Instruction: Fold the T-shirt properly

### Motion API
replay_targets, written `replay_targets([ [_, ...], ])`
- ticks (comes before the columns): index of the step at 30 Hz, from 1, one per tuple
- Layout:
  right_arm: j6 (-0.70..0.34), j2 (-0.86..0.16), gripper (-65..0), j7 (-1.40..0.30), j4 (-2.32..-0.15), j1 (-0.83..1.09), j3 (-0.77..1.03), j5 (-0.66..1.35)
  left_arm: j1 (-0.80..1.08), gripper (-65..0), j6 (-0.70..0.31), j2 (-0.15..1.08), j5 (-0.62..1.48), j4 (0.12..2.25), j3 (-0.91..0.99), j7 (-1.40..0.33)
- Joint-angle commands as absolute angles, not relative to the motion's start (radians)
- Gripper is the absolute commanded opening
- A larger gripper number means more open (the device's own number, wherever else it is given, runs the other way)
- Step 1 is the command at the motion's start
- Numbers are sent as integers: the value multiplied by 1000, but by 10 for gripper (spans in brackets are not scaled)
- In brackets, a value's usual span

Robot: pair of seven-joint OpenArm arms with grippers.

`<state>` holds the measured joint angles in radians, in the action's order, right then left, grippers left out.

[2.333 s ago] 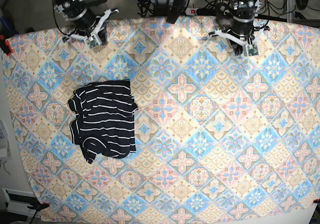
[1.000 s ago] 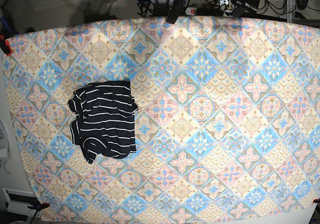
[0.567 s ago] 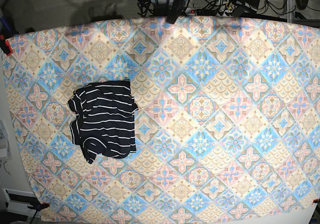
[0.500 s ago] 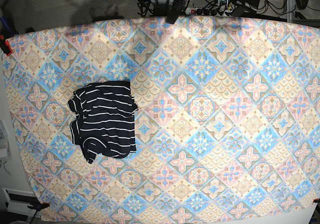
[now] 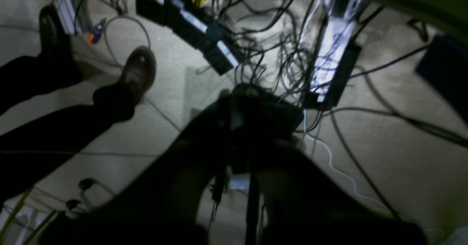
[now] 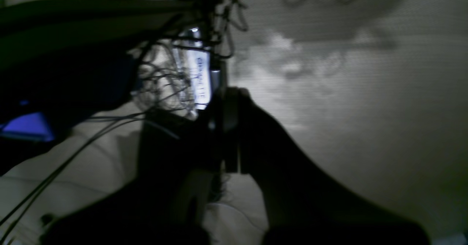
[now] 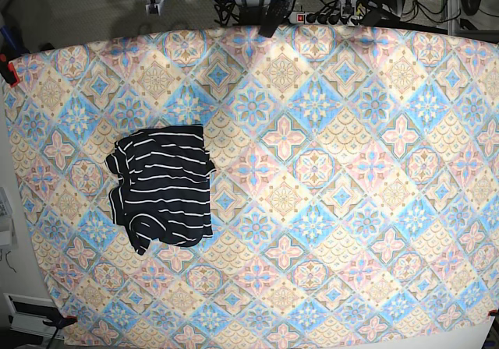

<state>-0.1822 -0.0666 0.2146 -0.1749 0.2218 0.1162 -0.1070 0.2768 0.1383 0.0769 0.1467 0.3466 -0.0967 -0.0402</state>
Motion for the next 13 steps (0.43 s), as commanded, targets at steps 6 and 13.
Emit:
replay_targets([
  [6,-173,41,-647,219,-179,196,206,-111,252,-650,145,58,150,348,-96,-42],
  [13,-173,56,-647,220,-183,189,222,-113,239,-650,145,54,153,348,-96,-42],
])
